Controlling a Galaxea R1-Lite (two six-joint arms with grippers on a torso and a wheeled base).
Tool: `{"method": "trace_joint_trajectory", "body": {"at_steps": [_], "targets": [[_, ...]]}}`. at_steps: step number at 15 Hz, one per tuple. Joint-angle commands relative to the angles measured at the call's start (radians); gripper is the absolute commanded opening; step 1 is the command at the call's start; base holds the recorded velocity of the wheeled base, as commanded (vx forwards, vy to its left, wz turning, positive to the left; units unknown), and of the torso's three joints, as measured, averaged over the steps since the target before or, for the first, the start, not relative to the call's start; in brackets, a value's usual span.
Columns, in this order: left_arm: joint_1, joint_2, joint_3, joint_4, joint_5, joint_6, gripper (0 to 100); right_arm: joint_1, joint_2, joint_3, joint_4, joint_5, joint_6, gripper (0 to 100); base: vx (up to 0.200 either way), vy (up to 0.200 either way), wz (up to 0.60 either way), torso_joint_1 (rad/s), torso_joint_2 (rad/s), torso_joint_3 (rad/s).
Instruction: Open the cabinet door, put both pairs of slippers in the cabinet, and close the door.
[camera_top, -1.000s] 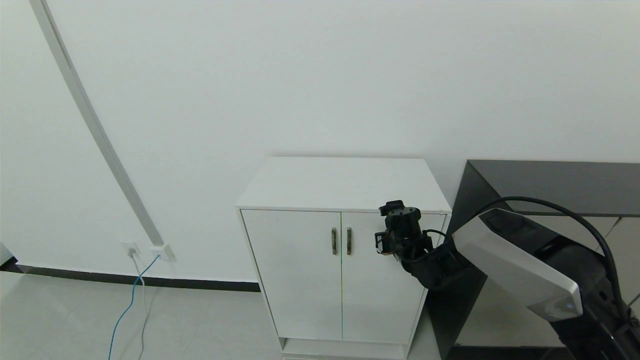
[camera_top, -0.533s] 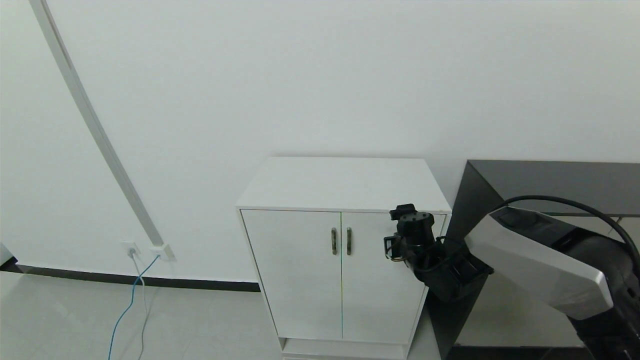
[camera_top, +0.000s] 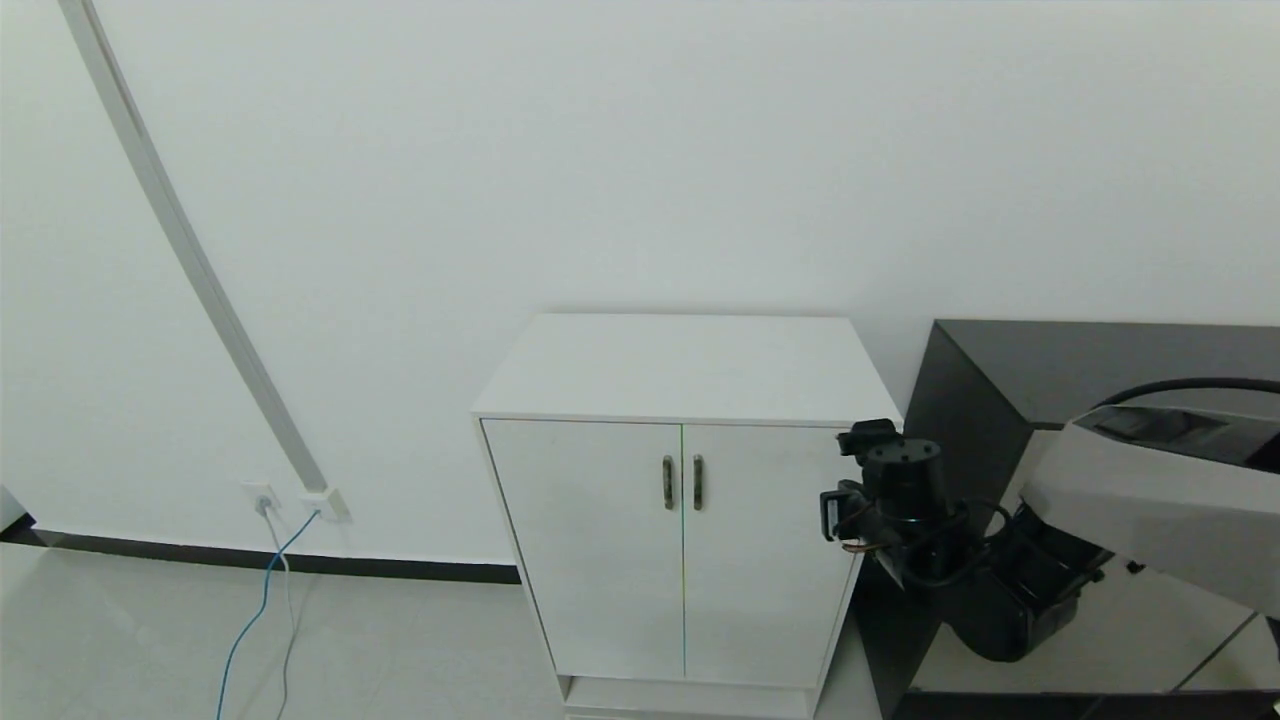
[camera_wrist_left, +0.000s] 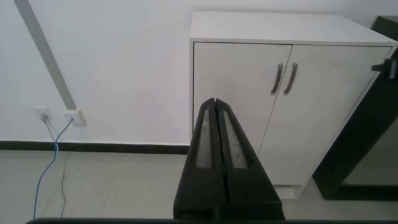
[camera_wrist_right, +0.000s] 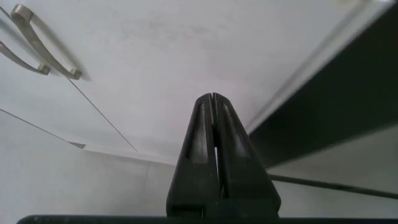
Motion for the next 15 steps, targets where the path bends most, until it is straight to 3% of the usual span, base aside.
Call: {"method": "trace_joint_trajectory", "body": {"at_steps": [1,7,15], "targets": [[0.000,0.000,0.000,0.000,0.000,0.000,0,-0.025,-0.105,0.089,-0.009,-0.005,0.000,0,0.000,0.000,0.00,0.000,0.00,0.000],[0.000,0.002,0.000,0.000,0.000,0.000,0,-0.088,-0.311,0.296,-0.010,-0.068,0.002,0,0.000,0.000,0.00,0.000,0.00,0.000],[0.000,0.002,0.000,0.000,-0.001,0.000,0,-0.171,-0.573,0.538,-0.009,-0.066,-0.003,0,0.000,0.000,0.00,0.000,0.00,0.000]]}}
